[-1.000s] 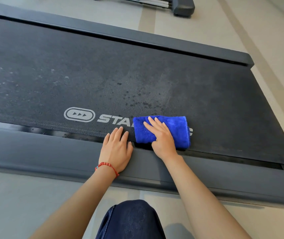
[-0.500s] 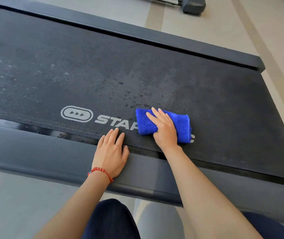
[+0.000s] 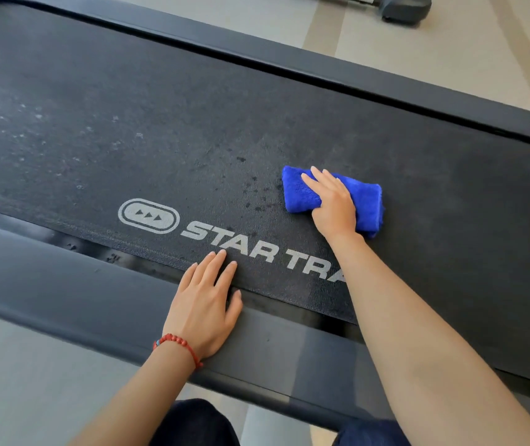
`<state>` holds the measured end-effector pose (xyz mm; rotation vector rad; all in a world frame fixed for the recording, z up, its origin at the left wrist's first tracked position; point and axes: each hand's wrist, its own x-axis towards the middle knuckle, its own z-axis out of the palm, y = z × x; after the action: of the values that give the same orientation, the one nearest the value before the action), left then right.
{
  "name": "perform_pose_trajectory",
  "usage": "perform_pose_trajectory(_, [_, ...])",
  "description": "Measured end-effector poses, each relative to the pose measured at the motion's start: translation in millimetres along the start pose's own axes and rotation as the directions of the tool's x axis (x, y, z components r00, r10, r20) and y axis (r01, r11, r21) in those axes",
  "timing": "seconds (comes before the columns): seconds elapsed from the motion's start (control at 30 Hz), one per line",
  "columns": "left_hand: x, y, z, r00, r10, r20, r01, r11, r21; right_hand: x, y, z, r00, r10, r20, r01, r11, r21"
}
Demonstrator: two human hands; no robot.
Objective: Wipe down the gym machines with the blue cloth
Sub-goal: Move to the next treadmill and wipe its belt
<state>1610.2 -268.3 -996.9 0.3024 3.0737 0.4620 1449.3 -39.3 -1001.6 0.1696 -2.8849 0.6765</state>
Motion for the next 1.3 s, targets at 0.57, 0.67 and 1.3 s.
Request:
perform_pose_trajectory(0.57, [0, 1, 2, 1.000, 0.011, -0.029, -0.010, 1.000, 0.017, 82, 25, 2, 0.999, 0.033, -0.015, -0.033, 0.999, -0.016])
perform_pose_trajectory(0.67, [0, 2, 2, 1.000, 0.006, -0.030, -0.005, 1.000, 0.019, 77, 17, 6, 0.998, 0.057, -0.007, -0.057, 0.998, -0.038])
perform_pose_trajectory(1.3, [1, 3, -1, 0.999, 0.011, -0.038, -0.010, 1.000, 0.026, -40, -62, 18, 0.998, -0.038, 0.053, 0.037, 0.999, 0.013])
